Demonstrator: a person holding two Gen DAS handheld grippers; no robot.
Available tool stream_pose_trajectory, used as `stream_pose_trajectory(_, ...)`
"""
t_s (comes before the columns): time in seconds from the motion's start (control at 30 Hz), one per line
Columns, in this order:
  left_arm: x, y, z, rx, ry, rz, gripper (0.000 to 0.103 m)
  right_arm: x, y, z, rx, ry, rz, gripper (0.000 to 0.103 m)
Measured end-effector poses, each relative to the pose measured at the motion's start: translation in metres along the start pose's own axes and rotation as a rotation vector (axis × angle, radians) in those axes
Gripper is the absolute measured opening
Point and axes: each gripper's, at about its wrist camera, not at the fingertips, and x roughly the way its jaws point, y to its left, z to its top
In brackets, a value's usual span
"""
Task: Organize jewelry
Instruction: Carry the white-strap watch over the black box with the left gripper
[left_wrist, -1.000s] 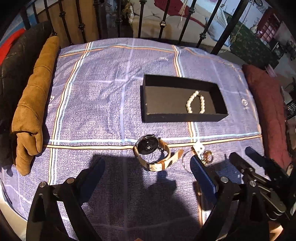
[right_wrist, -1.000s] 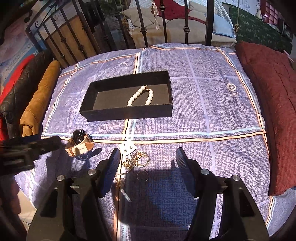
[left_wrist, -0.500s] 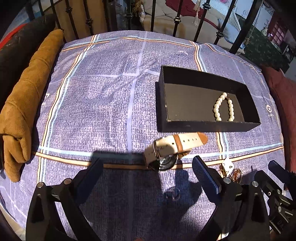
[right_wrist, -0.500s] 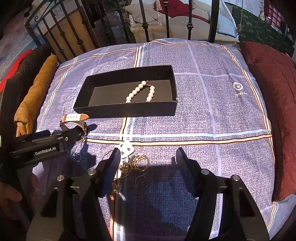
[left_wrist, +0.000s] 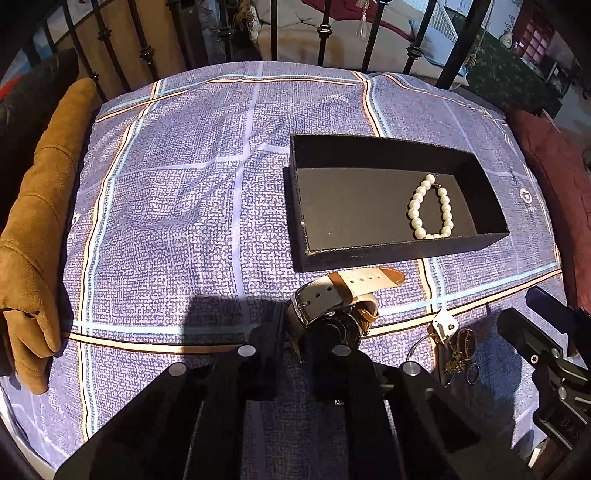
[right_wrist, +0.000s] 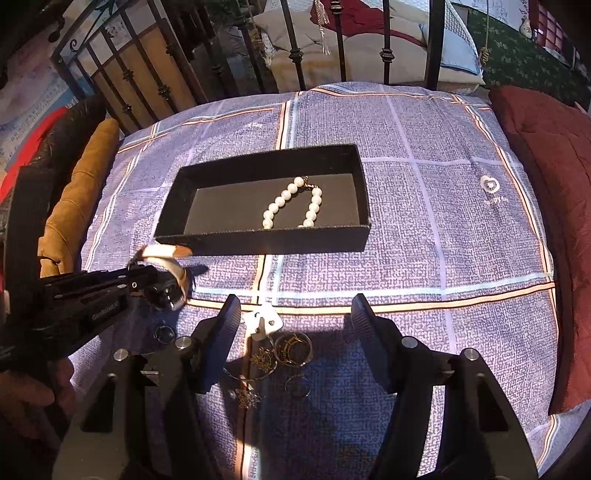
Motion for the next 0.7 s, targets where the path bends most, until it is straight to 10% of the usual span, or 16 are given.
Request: stream_pose_trajectory(0.7, -0.054, -0.022, 0.025, 0.046, -0.086, 0.051, 0.009, -0.023, 0.008, 0.04, -0.006, -0.086, 0.022, 0.063)
